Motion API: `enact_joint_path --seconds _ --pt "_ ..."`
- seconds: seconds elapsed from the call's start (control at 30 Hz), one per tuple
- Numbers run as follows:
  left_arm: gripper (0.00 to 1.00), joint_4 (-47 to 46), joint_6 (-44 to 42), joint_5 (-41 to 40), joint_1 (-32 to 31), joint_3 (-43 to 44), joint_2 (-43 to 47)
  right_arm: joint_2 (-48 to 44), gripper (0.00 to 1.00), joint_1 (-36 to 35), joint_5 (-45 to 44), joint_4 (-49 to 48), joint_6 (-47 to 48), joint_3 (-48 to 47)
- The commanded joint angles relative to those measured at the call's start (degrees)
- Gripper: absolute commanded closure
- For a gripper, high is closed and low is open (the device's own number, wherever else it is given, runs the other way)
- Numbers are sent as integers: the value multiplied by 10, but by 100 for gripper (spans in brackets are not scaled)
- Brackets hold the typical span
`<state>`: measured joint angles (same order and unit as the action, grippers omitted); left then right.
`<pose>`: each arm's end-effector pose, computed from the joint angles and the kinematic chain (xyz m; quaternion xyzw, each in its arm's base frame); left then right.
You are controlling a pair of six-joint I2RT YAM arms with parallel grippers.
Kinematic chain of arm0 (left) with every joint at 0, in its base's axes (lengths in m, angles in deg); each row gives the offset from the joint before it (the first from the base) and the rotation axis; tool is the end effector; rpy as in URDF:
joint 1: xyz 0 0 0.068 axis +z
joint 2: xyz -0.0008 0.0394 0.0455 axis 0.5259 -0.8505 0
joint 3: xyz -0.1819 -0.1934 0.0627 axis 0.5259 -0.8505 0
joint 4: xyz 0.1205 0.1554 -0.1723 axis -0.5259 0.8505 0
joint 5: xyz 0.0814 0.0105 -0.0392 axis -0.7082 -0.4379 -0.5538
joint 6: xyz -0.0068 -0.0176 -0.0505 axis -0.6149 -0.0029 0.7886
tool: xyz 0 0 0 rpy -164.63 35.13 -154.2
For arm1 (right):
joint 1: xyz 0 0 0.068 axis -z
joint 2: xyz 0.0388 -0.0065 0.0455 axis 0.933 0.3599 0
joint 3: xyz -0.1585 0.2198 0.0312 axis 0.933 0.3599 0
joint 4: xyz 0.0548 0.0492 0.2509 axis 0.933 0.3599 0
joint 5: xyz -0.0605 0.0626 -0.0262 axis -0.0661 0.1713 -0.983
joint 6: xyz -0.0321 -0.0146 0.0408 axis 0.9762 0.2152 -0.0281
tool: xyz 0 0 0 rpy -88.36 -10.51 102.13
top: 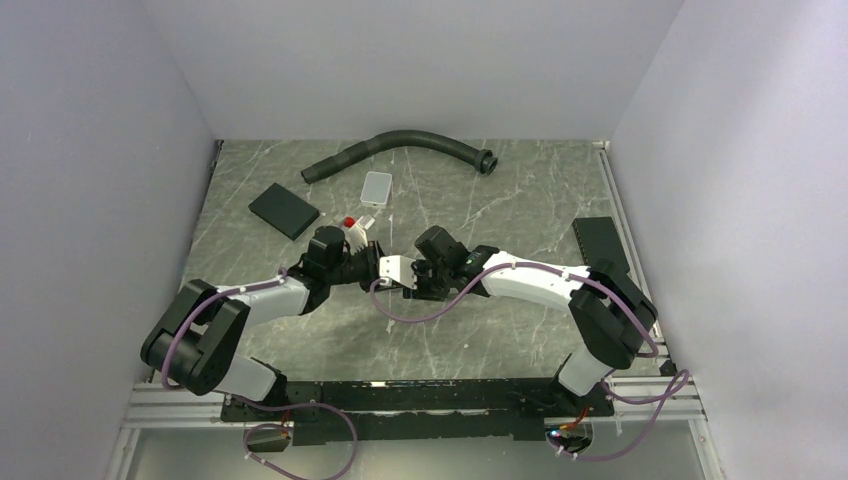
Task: Fold the paper box
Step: Close the paper box at the center of the board.
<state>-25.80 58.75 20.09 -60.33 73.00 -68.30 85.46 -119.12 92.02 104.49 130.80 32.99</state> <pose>0.2289 -0.1501 0.1739 -0.0010 0.8185 -0.5414 0.1921 0.2049 0.2565 0.1931 -0.6955 0.6412 0.1147 0.3033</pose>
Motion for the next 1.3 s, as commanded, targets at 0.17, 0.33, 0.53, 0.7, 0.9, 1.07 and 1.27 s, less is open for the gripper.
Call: enact_joint_path --seconds 0.17,0.33,0.53,0.7,0.9,1.07,1.27 --pt "81 9 -19 6 -3 23 -8 0 61 2 6 -1 -3 -24" --pt "83 27 -25 0 -4 29 -11 5 61 2 1 -2 -4 -25" --pt "85 39 -32 -9 -5 31 -14 8 61 2 -9 -5 -10 -26" --pt "85 54 -43 -18 -4 36 -15 9 61 2 -8 -5 -10 -26" --pt "86 72 -60 -35 -5 42 -14 10 61 2 -12 -6 -11 -26" --pt "87 75 -69 -42 -5 46 -23 12 61 2 -10 -4 -11 -27" --pt "89 69 -72 -45 -6 45 -37 12 62 2 -10 -4 -10 -28"
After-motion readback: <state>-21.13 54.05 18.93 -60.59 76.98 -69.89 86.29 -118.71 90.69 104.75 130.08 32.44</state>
